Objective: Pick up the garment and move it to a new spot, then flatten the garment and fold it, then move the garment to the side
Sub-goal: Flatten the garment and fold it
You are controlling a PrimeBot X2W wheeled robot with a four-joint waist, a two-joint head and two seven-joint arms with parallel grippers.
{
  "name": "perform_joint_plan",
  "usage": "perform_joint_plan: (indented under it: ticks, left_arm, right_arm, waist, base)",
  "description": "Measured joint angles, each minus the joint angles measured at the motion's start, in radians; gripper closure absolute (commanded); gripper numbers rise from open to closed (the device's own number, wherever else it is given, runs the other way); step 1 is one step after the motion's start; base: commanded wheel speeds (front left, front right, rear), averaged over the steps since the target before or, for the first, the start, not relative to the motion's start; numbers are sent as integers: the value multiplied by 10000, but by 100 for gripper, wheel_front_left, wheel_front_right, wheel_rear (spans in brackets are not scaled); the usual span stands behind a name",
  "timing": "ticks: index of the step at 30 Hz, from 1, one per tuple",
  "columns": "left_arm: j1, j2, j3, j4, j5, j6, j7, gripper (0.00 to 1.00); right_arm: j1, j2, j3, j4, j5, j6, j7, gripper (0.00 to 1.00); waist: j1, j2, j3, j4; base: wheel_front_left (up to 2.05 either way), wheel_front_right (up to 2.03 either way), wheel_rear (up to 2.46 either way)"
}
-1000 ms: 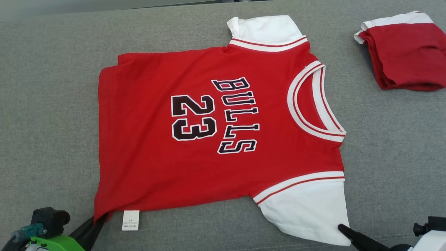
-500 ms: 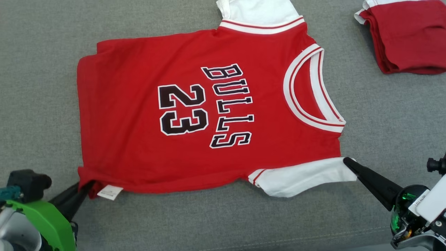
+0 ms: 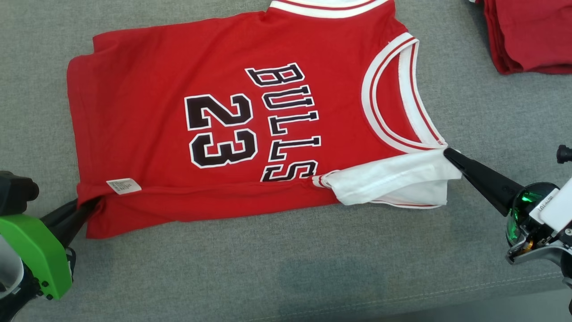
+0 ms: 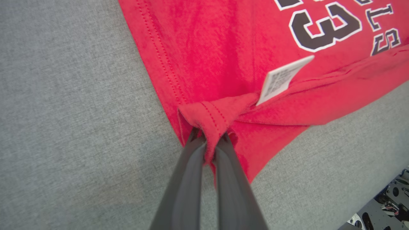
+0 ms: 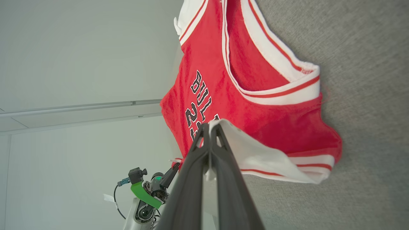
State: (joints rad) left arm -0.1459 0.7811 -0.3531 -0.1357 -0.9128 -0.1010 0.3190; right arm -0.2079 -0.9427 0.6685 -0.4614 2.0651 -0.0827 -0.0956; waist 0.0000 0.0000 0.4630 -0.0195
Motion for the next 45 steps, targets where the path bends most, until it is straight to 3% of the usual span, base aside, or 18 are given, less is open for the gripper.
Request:
perform_joint_plan:
  ticks: [15, 41, 44, 45]
  left_arm:
    - [-306, 128, -35, -36, -270, 293, 984, 100]
    - [-1156, 130, -54, 163, -268, 593, 1482, 100]
    - [-1267, 130, -48, 247, -251, 621, 1524, 89]
    - [-1270, 130, -54, 263, -251, 656, 1549, 89]
  right_arm:
    - [-1316, 502, 153, 1043, -437, -330, 435, 100]
    - [-2918, 1607, 796, 2577, -1237, -426, 713, 100]
    - [-3098, 1699, 874, 2796, -1373, -426, 711, 100]
    - [-3160, 1760, 920, 2857, -1436, -426, 713, 100]
  waist:
    - [0, 0, 112, -51]
    - [0, 0, 166, -101]
    - [0, 0, 183, -113]
    - [0, 0, 190, -118]
  base:
    - [0, 0, 0]
    - [0, 0, 0]
    - [0, 0, 0]
    - [0, 0, 0]
